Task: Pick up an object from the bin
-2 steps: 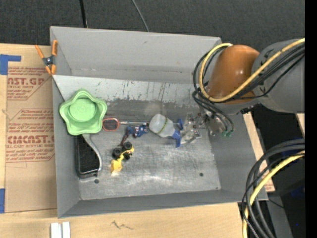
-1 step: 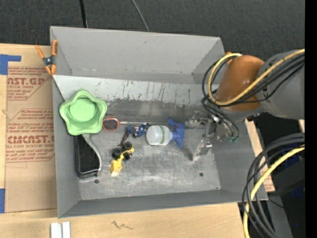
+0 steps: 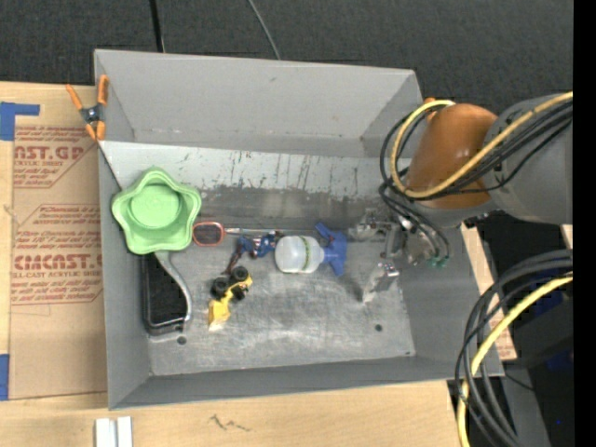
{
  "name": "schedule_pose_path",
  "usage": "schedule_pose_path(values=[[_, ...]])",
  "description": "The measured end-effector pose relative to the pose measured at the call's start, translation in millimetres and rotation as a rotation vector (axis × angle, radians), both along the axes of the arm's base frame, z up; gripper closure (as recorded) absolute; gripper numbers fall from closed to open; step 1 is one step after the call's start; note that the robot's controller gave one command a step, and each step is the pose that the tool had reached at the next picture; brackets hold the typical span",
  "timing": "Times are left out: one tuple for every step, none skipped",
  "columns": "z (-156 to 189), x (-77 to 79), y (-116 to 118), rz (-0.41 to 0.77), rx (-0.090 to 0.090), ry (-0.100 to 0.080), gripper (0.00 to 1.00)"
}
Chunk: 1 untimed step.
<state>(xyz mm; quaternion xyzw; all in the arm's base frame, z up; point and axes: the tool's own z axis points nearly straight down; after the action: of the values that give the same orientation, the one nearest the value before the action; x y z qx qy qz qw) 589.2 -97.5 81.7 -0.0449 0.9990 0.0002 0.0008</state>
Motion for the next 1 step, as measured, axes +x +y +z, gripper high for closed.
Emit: schedule_pose_path(values=[[22.0, -8.1, 20.3, 0.058, -0.002, 0.008, 0.0]])
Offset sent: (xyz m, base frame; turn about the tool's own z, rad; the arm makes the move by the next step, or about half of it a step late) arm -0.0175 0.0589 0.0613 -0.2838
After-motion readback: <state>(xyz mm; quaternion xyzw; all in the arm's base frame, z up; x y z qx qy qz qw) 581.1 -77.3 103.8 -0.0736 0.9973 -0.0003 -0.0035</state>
